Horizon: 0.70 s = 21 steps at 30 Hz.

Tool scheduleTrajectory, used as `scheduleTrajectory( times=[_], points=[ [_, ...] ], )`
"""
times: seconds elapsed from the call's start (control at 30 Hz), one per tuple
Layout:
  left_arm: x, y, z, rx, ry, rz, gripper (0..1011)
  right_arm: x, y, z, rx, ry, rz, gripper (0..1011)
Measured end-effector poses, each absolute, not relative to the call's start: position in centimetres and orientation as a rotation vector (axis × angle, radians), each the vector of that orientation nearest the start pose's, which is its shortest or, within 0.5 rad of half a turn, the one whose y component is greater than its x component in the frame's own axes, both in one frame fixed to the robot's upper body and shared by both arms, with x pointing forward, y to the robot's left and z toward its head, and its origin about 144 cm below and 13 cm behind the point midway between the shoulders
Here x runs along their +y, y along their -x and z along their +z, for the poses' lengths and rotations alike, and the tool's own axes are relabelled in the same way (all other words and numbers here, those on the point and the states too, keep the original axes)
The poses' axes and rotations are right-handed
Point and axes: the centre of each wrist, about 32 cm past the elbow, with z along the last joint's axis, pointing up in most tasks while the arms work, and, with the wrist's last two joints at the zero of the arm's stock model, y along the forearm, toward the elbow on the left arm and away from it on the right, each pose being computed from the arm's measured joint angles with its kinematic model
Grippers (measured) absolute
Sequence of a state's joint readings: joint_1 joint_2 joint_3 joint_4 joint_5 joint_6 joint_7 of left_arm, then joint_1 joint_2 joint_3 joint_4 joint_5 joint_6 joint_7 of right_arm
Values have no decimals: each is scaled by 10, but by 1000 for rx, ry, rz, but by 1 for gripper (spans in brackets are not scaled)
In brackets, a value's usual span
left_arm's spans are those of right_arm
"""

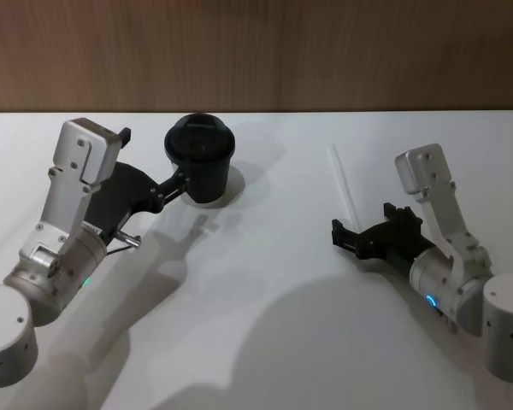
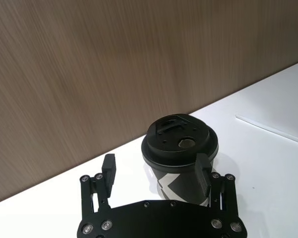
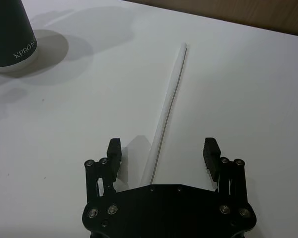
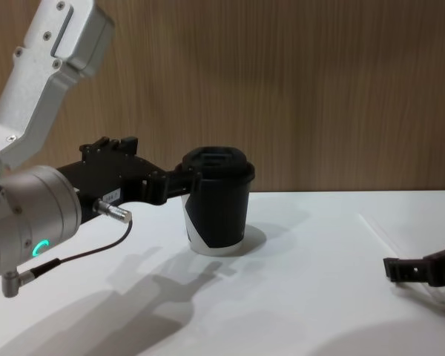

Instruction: Pick up the straw with one hand, pass it to the other hand, and insert it into the cup.

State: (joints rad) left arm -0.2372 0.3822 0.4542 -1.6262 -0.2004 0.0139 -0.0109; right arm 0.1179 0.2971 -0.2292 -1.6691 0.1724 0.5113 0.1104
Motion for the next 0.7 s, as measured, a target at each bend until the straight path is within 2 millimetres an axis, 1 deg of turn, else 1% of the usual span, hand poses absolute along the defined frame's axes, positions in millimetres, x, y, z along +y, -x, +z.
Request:
scheduleTrajectory(
  times=[0.4, 0.43, 0.5, 0.57, 0.63, 0.67, 0.7],
  points=[
    [198, -492, 1204, -268, -61, 1124, 1002, -237, -481, 1196, 156, 393, -1236, 999],
    [198, -492, 1204, -268, -61, 1124, 1001, -237, -481, 1196, 157, 393, -1235, 967],
    [198, -492, 1204, -268, -61, 1124, 1001, -237, -481, 1196, 157, 393, -1233, 945],
    [198, -492, 1204, -268, -61, 1124, 1002, -237, -481, 1196, 157, 393, -1232, 890],
    [198, -492, 1204, -268, -61, 1124, 1001, -237, -481, 1196, 157, 393, -1232, 862],
    [198, -492, 1204, -268, -61, 1124, 1002, -237, -481, 1196, 157, 393, -1233, 811],
    [198, -492, 1204, -268, -61, 1124, 1002, -237, -481, 1195, 157, 392, -1232, 811]
  ],
)
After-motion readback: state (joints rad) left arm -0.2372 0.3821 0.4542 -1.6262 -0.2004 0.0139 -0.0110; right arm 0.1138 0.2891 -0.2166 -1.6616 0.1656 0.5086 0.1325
